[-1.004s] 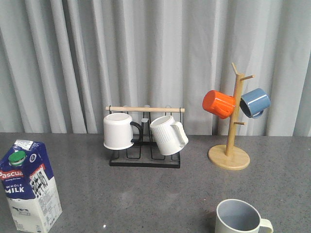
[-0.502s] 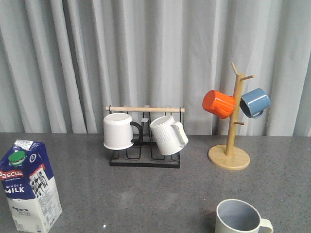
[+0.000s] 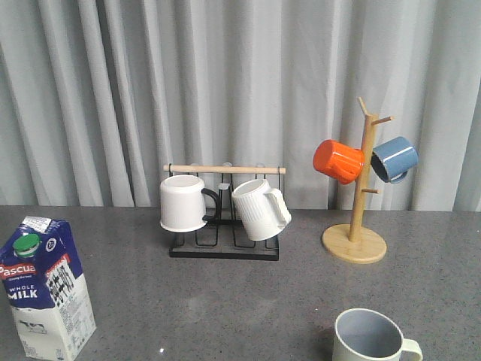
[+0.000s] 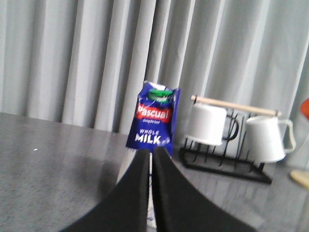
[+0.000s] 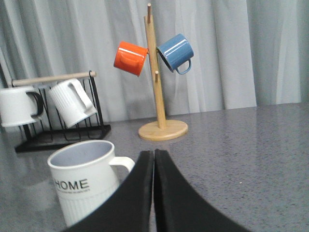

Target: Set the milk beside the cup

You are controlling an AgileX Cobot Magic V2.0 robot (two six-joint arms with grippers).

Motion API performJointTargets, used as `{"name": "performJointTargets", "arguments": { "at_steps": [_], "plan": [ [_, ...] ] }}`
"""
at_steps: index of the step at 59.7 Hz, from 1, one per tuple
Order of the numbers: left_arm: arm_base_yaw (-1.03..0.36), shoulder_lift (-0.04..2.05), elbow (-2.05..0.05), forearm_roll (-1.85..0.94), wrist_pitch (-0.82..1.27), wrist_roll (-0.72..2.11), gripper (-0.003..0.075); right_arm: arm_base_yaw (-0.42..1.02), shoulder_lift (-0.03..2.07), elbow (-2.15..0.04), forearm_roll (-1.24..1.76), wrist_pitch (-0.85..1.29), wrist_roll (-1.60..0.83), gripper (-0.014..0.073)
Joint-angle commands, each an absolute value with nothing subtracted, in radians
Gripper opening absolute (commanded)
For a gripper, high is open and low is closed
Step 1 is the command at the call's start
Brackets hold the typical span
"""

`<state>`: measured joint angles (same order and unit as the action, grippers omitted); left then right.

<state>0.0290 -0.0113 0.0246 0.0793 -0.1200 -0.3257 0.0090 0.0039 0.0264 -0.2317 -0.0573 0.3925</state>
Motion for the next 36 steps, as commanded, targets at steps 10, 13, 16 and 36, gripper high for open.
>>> {"name": "performJointTargets", "arguments": {
  "at_steps": [10,13,16,36],
  "plan": [
    [0.028,-0.024,0.044,0.069,-0.217,-0.461,0.0004,0.003,0.013,0.031,-0.206,-0.126,0.47,0.0006],
    [0.028,-0.024,0.044,0.069,-0.213,-0.464,0.0017,0.003,0.013,0.014,-0.205,-0.091,0.472,0.0027],
    [0.028,-0.024,0.043,0.069,-0.204,-0.468,0.0038,0.003,0.013,-0.002,-0.203,-0.073,0.486,0.006],
    [0.028,-0.024,0.04,0.051,-0.15,-0.736,0.0368,0.003,0.02,-0.03,-0.18,-0.091,0.571,0.049]
  ]
}}
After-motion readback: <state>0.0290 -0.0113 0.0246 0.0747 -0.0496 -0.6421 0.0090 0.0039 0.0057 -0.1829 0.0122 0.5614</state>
